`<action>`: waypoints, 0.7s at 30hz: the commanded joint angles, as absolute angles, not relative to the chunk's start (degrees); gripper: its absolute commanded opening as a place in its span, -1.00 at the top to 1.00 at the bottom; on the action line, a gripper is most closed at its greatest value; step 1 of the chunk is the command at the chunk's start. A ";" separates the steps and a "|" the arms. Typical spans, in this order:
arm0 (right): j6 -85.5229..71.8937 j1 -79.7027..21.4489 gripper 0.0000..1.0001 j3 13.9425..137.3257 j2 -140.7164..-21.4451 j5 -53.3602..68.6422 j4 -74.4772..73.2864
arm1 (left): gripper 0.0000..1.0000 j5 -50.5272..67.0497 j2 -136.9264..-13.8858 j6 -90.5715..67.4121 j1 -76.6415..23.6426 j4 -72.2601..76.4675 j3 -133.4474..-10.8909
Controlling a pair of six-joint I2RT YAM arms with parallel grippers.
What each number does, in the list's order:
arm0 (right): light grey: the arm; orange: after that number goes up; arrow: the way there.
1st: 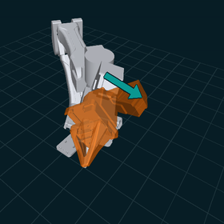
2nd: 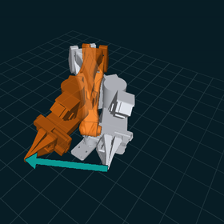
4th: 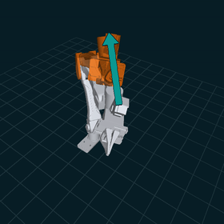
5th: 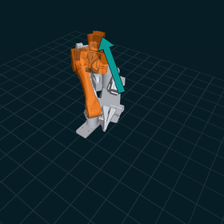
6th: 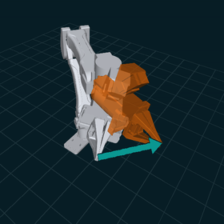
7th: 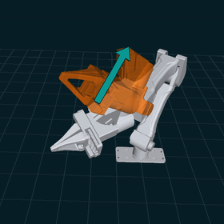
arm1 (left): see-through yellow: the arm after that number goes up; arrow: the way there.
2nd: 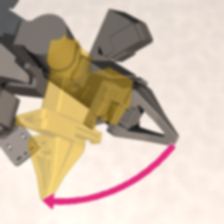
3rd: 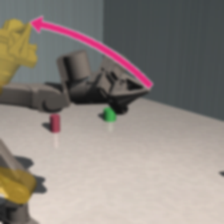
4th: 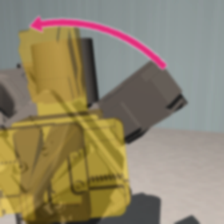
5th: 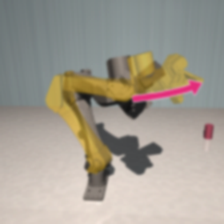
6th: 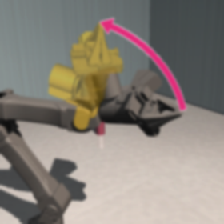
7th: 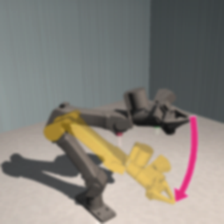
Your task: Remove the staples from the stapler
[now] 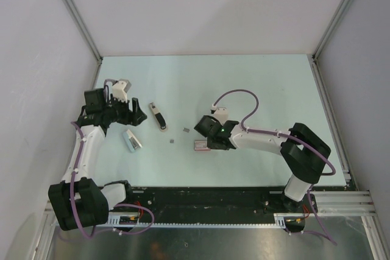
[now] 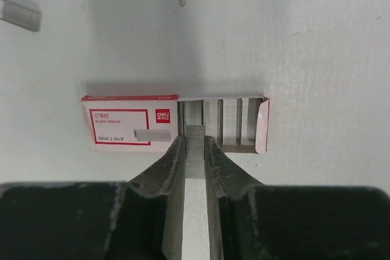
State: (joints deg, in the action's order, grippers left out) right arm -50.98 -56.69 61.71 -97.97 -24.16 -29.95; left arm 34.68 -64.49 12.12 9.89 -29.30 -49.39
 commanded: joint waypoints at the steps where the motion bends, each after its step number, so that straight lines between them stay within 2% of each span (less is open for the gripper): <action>1: -52.26 -57.24 0.93 61.63 -95.39 -26.04 -31.03 | -0.54 35.91 -64.08 13.35 10.24 -28.74 -48.79; 21: -52.00 -56.74 0.92 61.62 -99.31 -24.22 -29.46 | -0.54 35.60 -63.78 13.68 10.24 -28.69 -48.63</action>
State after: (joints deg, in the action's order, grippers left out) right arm -50.98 -56.99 61.71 -98.21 -24.05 -30.11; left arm 34.65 -64.49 12.43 9.89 -29.30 -49.04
